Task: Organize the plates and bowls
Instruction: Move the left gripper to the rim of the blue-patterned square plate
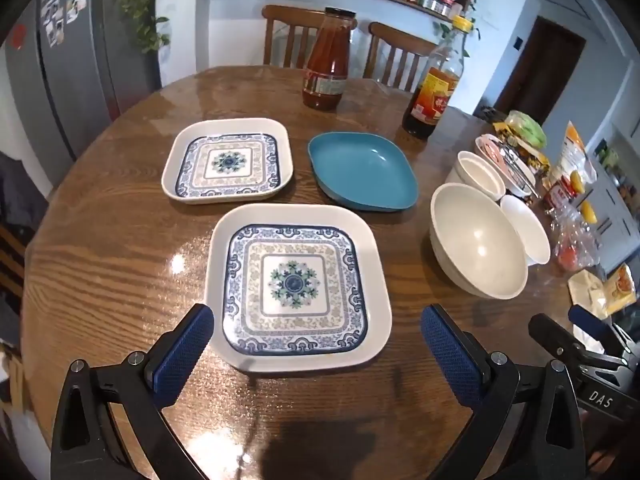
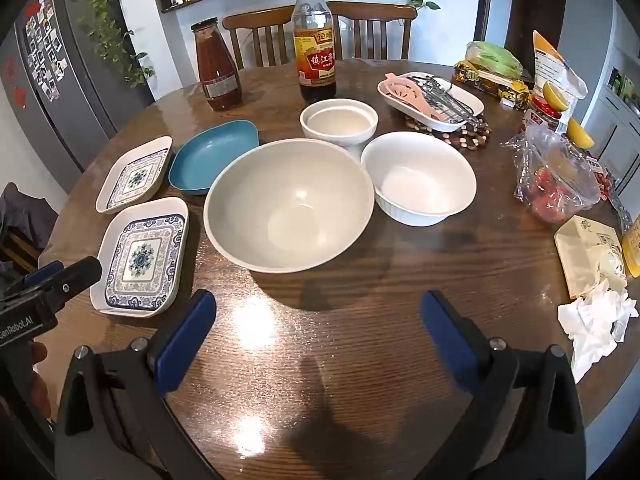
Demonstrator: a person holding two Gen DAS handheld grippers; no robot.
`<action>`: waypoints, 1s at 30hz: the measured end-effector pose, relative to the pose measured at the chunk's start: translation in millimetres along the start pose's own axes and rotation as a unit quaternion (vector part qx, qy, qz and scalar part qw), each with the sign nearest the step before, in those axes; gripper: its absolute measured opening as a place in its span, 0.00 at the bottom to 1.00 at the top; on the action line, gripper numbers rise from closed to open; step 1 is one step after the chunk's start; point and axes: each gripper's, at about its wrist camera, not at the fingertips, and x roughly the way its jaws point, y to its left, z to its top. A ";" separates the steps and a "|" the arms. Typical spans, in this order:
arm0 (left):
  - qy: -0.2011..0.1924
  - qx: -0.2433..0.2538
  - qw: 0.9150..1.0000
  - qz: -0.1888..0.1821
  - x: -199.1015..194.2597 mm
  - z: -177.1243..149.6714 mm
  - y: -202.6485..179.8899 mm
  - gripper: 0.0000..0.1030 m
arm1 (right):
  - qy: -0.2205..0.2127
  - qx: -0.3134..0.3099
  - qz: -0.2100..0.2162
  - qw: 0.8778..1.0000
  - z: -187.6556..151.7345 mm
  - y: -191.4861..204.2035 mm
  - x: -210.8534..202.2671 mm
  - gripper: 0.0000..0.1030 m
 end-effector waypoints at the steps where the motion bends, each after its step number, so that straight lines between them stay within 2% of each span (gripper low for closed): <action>1: -0.002 -0.001 1.000 0.002 -1.0 -0.9 0.5 1.00 | 0.000 -0.001 0.001 1.000 0.3 1.5 -0.4 1.00; 5: 0.005 -0.008 1.000 -0.013 -1.1 -2.6 2.8 1.00 | 0.000 -0.007 0.003 1.000 0.7 5.3 -0.1 1.00; 9: -0.010 -0.012 1.000 -0.028 -6.4 -4.1 8.7 1.00 | 0.000 -0.020 0.003 1.000 0.4 14.2 2.4 1.00; 13: -0.004 -0.035 0.999 -0.039 -4.5 -0.5 24.9 1.00 | 0.000 -0.028 0.008 1.000 2.5 23.2 1.3 1.00; 19: 0.014 -0.036 0.999 -0.021 1.6 -2.6 48.4 1.00 | 0.017 -0.037 0.011 0.999 2.3 34.4 5.5 1.00; 22: 0.018 -0.037 0.999 -0.004 3.6 -4.1 63.5 1.00 | 0.008 -0.045 0.009 0.999 1.2 42.6 9.2 1.00; 25: 0.021 -0.036 0.999 0.000 4.1 -4.2 75.2 1.00 | 0.008 -0.045 0.018 0.999 0.8 50.3 11.8 1.00; 28: 0.021 -0.027 0.999 0.003 4.4 -3.5 82.6 1.00 | 0.027 -0.042 0.036 0.998 0.3 58.4 13.9 1.00; 30: 0.020 -0.028 0.999 0.004 5.1 -3.2 87.6 1.00 | 0.020 -0.047 0.040 0.998 -1.1 64.2 15.4 1.00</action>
